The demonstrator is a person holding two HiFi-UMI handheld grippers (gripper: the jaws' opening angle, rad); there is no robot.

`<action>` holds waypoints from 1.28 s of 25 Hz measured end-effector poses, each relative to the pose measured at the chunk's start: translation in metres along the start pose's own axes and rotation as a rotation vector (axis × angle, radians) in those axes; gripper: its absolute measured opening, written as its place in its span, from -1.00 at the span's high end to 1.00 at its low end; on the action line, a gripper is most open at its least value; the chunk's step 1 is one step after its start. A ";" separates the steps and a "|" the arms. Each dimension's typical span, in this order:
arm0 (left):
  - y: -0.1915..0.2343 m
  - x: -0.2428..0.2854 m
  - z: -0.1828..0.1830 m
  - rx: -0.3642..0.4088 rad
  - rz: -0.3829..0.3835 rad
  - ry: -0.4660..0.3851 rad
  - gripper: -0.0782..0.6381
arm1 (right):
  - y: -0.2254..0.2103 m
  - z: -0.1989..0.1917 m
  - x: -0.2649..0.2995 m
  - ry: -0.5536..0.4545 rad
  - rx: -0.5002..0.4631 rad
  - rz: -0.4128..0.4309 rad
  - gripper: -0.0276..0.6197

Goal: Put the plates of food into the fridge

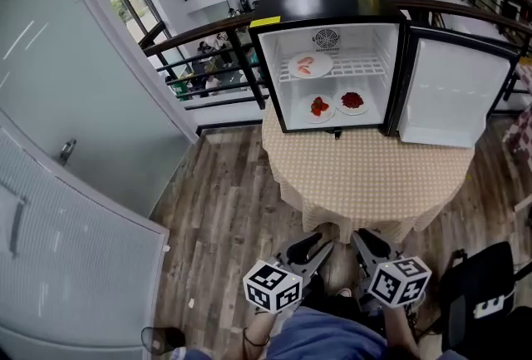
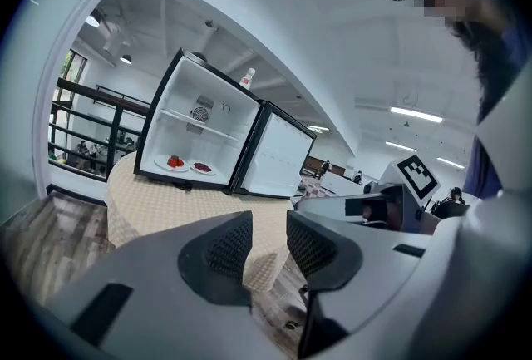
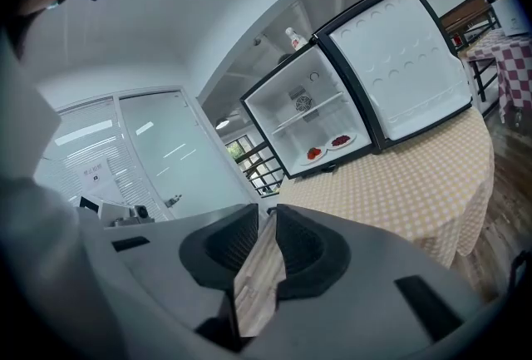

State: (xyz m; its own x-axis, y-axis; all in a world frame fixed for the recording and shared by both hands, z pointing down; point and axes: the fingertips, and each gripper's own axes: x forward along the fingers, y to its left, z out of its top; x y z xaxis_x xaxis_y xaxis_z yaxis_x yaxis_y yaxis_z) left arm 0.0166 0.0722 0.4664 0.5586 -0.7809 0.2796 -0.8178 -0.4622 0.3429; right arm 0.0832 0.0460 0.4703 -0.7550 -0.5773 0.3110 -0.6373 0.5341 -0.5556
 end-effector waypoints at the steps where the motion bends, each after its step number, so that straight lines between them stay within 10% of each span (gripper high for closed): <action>1: -0.001 -0.004 -0.002 -0.001 0.003 0.003 0.40 | 0.003 -0.004 -0.001 0.005 -0.001 0.003 0.67; 14: -0.007 -0.023 -0.022 -0.003 -0.046 0.063 0.40 | 0.015 -0.046 -0.005 0.041 0.043 -0.028 0.67; 32: 0.002 -0.178 -0.074 0.083 -0.138 0.092 0.40 | 0.145 -0.148 -0.028 0.027 0.053 -0.108 0.67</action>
State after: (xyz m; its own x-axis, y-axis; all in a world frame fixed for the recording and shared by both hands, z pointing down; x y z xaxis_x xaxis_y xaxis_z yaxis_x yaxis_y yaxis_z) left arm -0.0741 0.2417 0.4837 0.6736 -0.6675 0.3173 -0.7389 -0.5987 0.3092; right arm -0.0107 0.2309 0.4956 -0.6865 -0.6129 0.3913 -0.7068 0.4360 -0.5571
